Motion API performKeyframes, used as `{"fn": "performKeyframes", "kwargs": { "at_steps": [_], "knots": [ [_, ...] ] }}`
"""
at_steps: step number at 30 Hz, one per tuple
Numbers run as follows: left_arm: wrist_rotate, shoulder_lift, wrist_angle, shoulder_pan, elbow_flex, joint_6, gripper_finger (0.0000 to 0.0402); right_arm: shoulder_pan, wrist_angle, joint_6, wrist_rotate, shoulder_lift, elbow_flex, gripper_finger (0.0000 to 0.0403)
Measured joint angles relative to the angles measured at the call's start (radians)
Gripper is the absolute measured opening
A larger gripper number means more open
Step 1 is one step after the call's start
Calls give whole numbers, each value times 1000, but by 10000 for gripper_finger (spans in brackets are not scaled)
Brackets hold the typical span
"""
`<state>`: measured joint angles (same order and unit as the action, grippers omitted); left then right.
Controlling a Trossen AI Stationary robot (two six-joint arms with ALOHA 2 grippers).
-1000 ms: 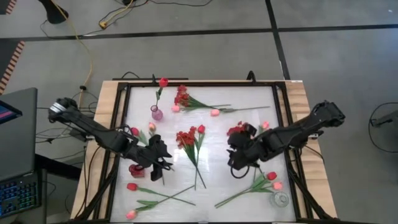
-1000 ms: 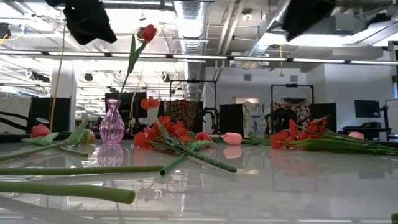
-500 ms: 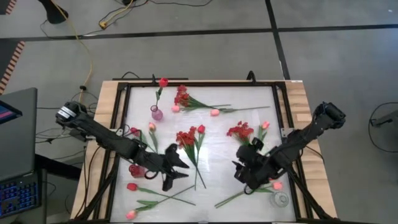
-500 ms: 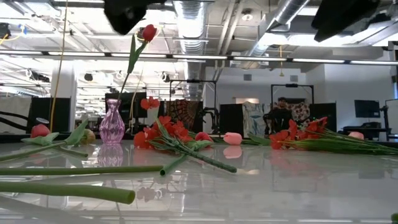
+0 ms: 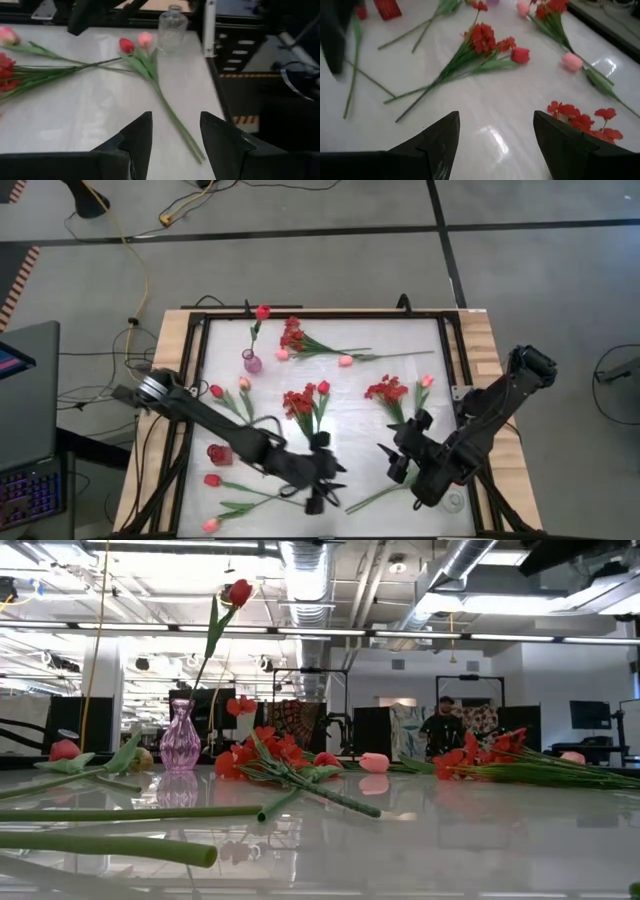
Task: Sort flowers into vase by color
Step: Put the red tulip into the purple vase
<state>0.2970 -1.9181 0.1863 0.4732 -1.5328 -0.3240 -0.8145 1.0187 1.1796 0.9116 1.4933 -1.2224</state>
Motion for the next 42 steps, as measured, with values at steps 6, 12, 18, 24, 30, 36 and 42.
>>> {"fn": "performKeyframes", "kwargs": {
  "at_steps": [6, 12, 18, 24, 30, 36, 42],
  "knots": [
    [47, -210, 133, -6, -244, -15, 153, -33, 10, 2, 41, 0, 0, 282],
    [8, -400, 149, -26, -427, -28, 153, -39, 72, 38, 32, 0, 0, 282],
    [-129, -565, 153, -63, -557, -26, 153, -73, 194, 200, -54, -9, 0, 282],
    [-137, -638, 157, -85, -594, -8, 153, -114, 284, 342, -73, -9, 0, 282],
    [-127, -639, 161, -91, -580, 3, 153, -121, 322, 385, -73, -9, 0, 282],
    [-130, -638, 157, -79, -580, 6, 153, -119, 331, 386, -73, -9, 0, 282],
    [-102, -636, 128, -67, -579, 18, 153, -119, 331, 386, -73, -9, 0, 282]
  ]
}}
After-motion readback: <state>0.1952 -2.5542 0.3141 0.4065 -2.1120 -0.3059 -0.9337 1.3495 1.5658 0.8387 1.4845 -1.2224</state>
